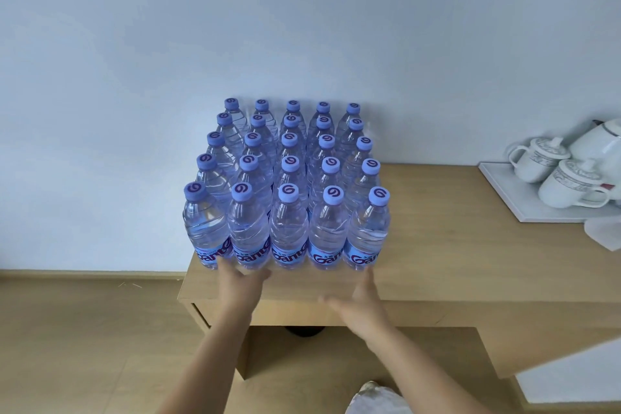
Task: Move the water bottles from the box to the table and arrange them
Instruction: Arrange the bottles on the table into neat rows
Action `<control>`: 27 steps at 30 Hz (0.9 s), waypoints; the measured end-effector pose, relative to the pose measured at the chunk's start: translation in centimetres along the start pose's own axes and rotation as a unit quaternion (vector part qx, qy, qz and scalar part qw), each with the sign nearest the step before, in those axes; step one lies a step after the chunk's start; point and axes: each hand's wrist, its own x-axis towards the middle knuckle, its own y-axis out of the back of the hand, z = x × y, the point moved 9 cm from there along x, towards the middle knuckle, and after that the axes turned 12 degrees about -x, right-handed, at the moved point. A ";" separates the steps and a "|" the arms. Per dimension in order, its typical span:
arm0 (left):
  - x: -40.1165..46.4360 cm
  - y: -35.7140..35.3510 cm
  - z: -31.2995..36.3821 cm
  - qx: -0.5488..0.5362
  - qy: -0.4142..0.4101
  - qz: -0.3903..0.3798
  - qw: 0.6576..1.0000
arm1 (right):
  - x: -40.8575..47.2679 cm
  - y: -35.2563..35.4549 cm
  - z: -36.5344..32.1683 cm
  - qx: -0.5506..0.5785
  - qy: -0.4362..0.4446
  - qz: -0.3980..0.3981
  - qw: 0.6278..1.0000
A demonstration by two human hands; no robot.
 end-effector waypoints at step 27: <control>-1.7 -3.8 -1.4 -0.030 0.108 -0.092 0.989 | 0.8 -1.2 -2.9 0.045 -0.033 -0.092 0.994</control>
